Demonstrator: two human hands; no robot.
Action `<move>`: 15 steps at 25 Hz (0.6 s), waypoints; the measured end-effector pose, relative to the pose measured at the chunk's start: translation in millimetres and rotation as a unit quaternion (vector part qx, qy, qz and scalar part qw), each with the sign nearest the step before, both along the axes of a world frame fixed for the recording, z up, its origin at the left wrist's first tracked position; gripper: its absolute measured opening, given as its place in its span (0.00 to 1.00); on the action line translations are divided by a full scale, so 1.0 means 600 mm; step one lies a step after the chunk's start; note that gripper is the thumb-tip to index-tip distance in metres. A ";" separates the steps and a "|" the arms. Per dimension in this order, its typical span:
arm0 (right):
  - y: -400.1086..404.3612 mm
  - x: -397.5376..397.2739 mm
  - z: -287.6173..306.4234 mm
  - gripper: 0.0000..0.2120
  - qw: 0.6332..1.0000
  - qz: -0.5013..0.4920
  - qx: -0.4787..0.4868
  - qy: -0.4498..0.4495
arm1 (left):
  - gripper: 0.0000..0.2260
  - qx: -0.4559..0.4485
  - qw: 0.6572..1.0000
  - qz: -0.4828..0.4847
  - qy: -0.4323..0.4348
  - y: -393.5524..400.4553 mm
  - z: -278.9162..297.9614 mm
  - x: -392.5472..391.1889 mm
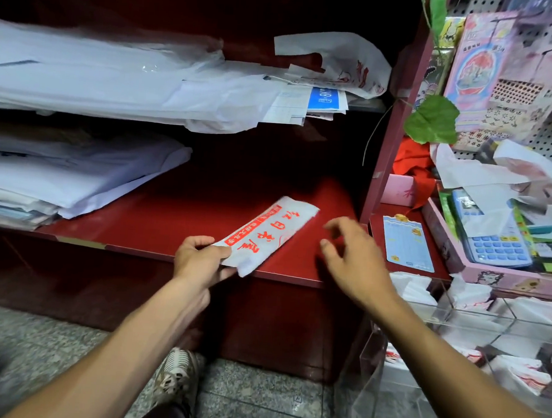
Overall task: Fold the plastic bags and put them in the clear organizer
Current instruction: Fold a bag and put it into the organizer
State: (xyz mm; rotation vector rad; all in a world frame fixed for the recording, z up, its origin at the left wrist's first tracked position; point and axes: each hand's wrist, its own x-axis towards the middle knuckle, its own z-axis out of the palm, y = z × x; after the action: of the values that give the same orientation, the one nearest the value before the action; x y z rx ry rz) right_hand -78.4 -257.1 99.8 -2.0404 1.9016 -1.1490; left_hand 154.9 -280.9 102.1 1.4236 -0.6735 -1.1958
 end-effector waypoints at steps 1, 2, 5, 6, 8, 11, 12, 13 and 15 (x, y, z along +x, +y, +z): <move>0.008 0.012 -0.001 0.14 0.997 0.065 0.022 0.020 | 0.14 0.016 1.000 -0.015 0.003 0.004 -0.002 -0.011; 0.014 0.021 -0.003 0.17 0.990 0.118 0.055 0.056 | 0.14 0.030 0.999 -0.039 -0.015 0.009 -0.005 -0.023; 0.024 0.037 -0.016 0.32 0.960 0.171 0.102 0.195 | 0.14 0.044 0.991 -0.111 -0.062 0.028 -0.014 -0.055; 0.026 0.038 -0.019 0.35 0.954 0.171 0.095 0.226 | 0.14 0.044 0.988 -0.128 -0.070 0.034 -0.016 -0.063; 0.027 0.037 -0.024 0.34 0.942 0.172 0.080 0.276 | 0.14 0.034 0.980 -0.154 -0.120 0.045 -0.014 -0.072; 0.025 0.032 -0.028 0.25 0.938 0.156 0.070 0.302 | 0.14 -0.064 0.847 -0.171 -0.499 0.045 -0.010 -0.054; 0.025 0.028 -0.028 0.23 0.944 0.149 0.072 0.285 | 0.15 -0.135 0.778 -0.174 -0.588 0.043 -0.011 -0.044; 0.024 0.023 -0.029 0.22 0.950 0.144 0.076 0.266 | 0.18 -0.202 0.730 -0.202 -0.621 0.040 -0.013 -0.037; 0.022 0.014 -0.030 0.24 0.956 0.141 0.088 0.241 | 0.26 -0.255 0.669 -0.307 -0.627 0.031 -0.023 -0.027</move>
State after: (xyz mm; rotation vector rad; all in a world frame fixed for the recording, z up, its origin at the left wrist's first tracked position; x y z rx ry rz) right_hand -69.8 -243.9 81.5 -2.5436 1.7189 -0.4237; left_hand 139.0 -262.3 88.2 1.3833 -2.3888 -0.1596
